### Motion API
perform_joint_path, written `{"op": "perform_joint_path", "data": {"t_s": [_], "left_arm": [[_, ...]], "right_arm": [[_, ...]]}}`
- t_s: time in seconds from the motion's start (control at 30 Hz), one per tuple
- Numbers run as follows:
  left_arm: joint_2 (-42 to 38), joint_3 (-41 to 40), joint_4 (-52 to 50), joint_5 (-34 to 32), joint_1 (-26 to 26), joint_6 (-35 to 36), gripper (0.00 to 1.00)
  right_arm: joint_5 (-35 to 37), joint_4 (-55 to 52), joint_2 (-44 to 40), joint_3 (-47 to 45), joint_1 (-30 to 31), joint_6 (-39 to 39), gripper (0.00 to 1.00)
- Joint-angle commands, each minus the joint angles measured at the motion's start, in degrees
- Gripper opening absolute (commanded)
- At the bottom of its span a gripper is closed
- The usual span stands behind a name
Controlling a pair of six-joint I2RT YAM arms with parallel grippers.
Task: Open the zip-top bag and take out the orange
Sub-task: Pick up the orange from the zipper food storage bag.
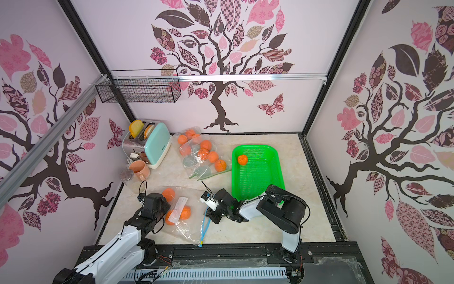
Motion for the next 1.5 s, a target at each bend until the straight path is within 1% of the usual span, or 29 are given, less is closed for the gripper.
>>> {"op": "perform_joint_path", "data": {"t_s": [0.0, 0.23, 0.33, 0.47, 0.5, 0.77, 0.87, 0.93, 1.1, 1.17, 1.23, 1.37, 1.4, 1.47], "left_arm": [[0.4, -0.3, 2.4, 3.2, 0.2, 1.2, 0.0], [1.7, -1.5, 7.9, 12.4, 0.2, 2.7, 0.0], [1.8, -1.5, 9.0, 14.5, 0.3, 3.1, 0.0], [1.9, -1.7, 9.8, 15.3, 0.3, 3.2, 0.0], [2.1, -1.7, 10.0, 15.3, 0.3, 3.3, 0.0], [2.8, -1.4, 10.6, 15.5, 0.3, 3.8, 0.0], [2.9, -1.4, 10.5, 15.4, 0.3, 3.8, 0.0], [2.7, -1.4, 10.5, 15.3, 0.3, 3.9, 0.0], [2.2, -1.4, 10.1, 14.9, 0.3, 3.9, 0.0], [2.1, -1.5, 10.0, 14.7, 0.3, 3.9, 0.0], [2.0, -1.3, 9.7, 14.4, 0.3, 3.9, 0.0], [1.6, -1.4, 9.3, 14.0, 0.4, 4.0, 0.0], [1.5, -1.5, 9.2, 13.8, 0.4, 4.0, 0.0], [1.1, -1.4, 8.8, 13.5, 0.4, 4.0, 0.0]], "right_arm": [[-3.3, 4.1, 1.7, 1.8, 0.7, -2.0, 0.25], [-6.2, 10.0, 3.6, 1.5, 1.5, -4.0, 0.5], [-5.4, 10.9, 3.0, 1.2, 2.2, -6.5, 0.61], [-5.6, 12.1, 2.8, 1.4, 2.7, -8.9, 0.78], [-5.4, 11.3, 2.9, 1.8, 2.7, -9.8, 0.8], [-2.6, 10.1, 5.5, 6.2, 3.1, -11.6, 0.87], [-2.3, 9.2, 7.3, 8.6, 3.2, -11.8, 0.87], [-2.6, 8.1, 8.3, 9.6, 3.4, -12.0, 0.86], [-2.3, 11.0, 7.9, 7.5, 3.5, -11.3, 0.79], [-1.7, 11.3, 7.8, 7.3, 3.5, -11.0, 0.73], [-0.1, 12.8, 7.5, 6.4, 3.5, -10.3, 0.65], [2.0, 18.3, 5.7, 2.4, 3.5, -9.1, 0.52], [1.9, 18.2, 4.9, 1.9, 3.5, -9.1, 0.48], [2.3, 16.9, 3.6, 1.3, 3.5, -9.0, 0.44]]}}
